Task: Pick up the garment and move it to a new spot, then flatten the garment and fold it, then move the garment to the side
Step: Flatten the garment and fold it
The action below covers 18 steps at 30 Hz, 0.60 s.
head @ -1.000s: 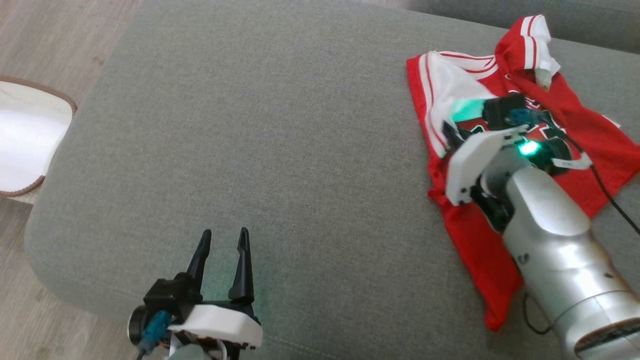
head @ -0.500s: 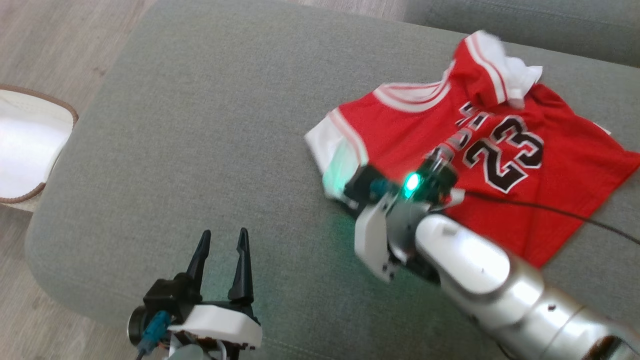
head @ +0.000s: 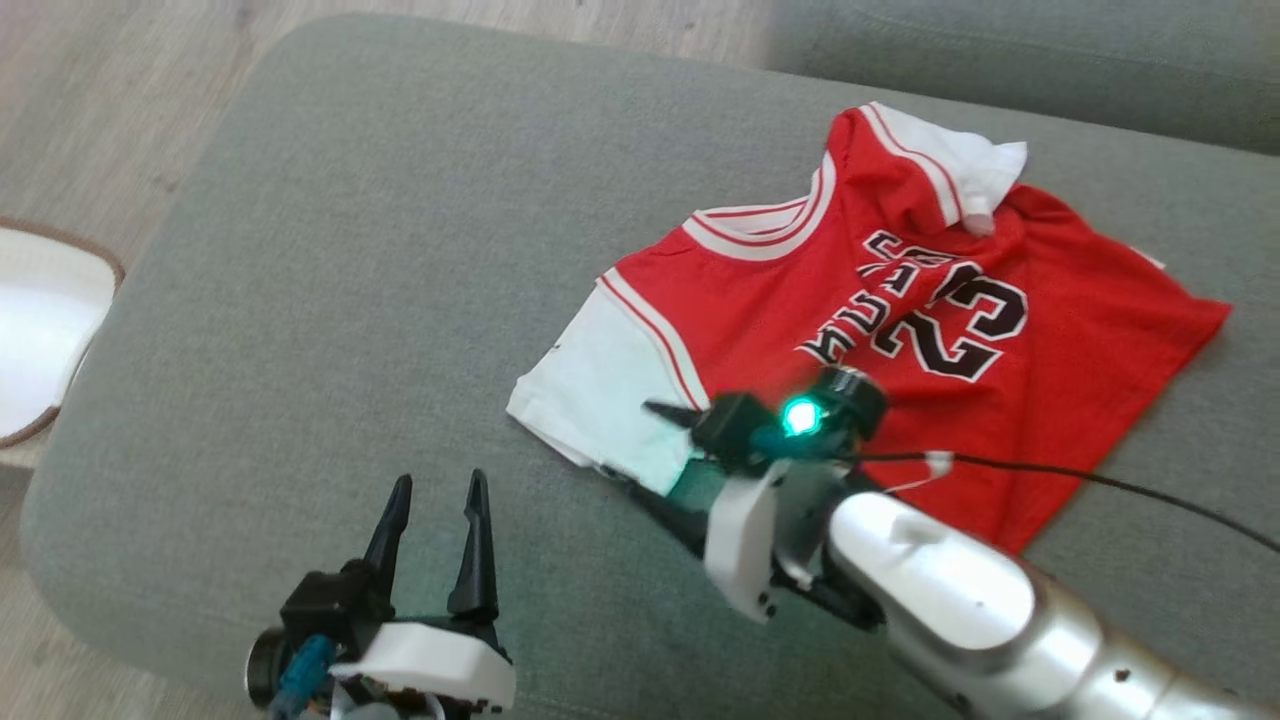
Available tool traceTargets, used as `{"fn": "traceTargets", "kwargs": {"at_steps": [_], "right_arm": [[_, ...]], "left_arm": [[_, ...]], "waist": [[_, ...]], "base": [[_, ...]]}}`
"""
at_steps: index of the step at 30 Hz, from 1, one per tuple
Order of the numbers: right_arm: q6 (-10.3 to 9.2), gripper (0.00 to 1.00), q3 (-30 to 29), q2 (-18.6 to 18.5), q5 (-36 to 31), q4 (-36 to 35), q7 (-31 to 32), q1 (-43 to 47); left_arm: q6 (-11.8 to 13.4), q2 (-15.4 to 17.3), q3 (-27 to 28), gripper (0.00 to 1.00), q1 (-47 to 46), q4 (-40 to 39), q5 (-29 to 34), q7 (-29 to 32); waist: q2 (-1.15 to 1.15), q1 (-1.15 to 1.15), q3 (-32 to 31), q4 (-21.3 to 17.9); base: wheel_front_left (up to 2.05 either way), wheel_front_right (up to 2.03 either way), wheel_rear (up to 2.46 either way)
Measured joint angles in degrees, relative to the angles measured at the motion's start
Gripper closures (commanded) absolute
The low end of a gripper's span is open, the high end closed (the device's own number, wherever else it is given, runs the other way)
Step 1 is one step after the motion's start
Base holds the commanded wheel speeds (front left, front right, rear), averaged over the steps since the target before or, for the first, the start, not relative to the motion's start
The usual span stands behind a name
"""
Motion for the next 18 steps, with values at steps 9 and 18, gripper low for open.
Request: {"fn": "traceTargets", "kwargs": {"at_steps": [9,18], "right_arm": [[0.0,0.0,-23.8,1.5,-5.6,-0.1,-6.0,8.8],[0.0,0.0,-50.5,5.9,-14.5,-5.5,-8.2,25.4]], "left_arm": [[1.2,1.5,0.1,0.0,1.4,-1.3,0.0,0.4],[1.9,2.8,0.1,0.0,3.6,-2.3,-0.6,1.1]], "waist": [[0.0,0.0,-3.2,-2.6],[0.0,-0.01,-6.7,-6.1]], "base": [[0.0,0.0,0.0],[0.0,0.0,0.0]]}}
